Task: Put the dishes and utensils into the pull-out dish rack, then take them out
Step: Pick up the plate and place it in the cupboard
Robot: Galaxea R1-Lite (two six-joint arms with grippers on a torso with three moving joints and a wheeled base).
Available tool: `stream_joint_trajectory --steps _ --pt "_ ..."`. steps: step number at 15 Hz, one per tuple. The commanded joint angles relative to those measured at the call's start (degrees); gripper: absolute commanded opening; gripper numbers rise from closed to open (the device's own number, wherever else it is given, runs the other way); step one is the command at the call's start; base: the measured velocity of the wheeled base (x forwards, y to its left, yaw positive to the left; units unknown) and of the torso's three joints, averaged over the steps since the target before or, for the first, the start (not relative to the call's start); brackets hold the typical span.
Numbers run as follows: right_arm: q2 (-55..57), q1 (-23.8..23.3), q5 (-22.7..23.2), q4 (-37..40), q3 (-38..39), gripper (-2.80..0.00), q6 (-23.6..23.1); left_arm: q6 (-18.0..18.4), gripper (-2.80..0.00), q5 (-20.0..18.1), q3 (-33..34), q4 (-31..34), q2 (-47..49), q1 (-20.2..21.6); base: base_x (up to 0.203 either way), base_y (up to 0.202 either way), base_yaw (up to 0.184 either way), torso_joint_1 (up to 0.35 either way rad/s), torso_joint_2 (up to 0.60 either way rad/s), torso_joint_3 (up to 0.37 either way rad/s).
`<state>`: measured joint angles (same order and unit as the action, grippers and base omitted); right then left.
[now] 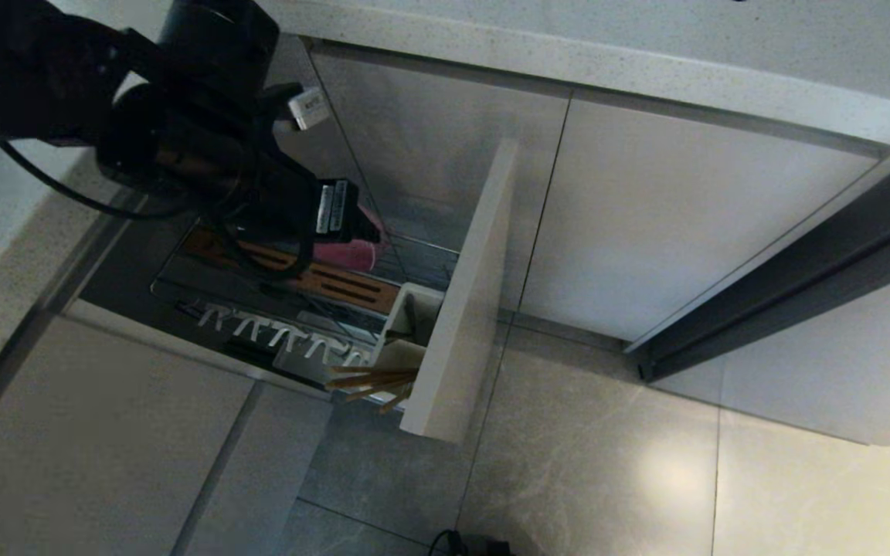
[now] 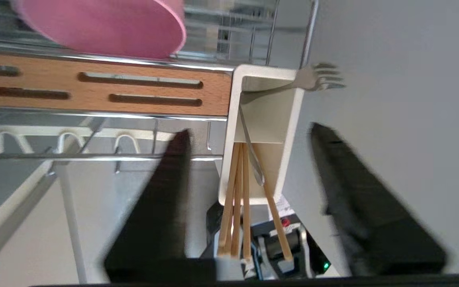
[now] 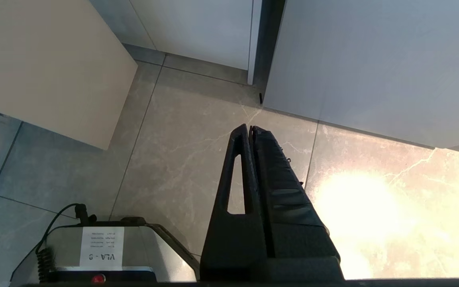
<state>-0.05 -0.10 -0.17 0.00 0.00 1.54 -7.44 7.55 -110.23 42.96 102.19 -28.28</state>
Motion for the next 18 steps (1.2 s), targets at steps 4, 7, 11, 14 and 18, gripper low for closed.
stream_joint_trajectory --steps 4,7,11,14,18 --pt "0.0 0.0 0.0 0.0 0.0 -2.8 0.0 -1.8 -2.8 0.4 0.1 0.3 -9.3 0.0 0.0 0.0 0.0 0.0 0.0 0.0" --pt "0.0 0.0 0.0 0.0 0.0 -2.8 0.0 -2.5 -2.8 1.3 0.1 0.2 -16.0 0.1 0.0 0.0 0.0 0.0 0.0 0.0" --pt "0.0 0.0 0.0 0.0 0.0 -2.8 0.0 -2.2 -2.8 5.6 0.2 -1.2 -24.6 4.9 0.0 0.0 0.0 0.0 0.0 0.0" --pt "0.0 0.0 0.0 0.0 0.0 -2.8 0.0 -0.4 -2.8 6.2 0.2 -4.3 -27.3 14.1 0.0 0.0 0.0 0.0 0.0 0.0" --pt "0.0 0.0 0.0 0.0 0.0 -2.8 0.0 -0.9 -2.8 6.2 0.2 -9.7 -28.1 30.0 0.0 0.0 0.0 0.0 0.0 0.0"
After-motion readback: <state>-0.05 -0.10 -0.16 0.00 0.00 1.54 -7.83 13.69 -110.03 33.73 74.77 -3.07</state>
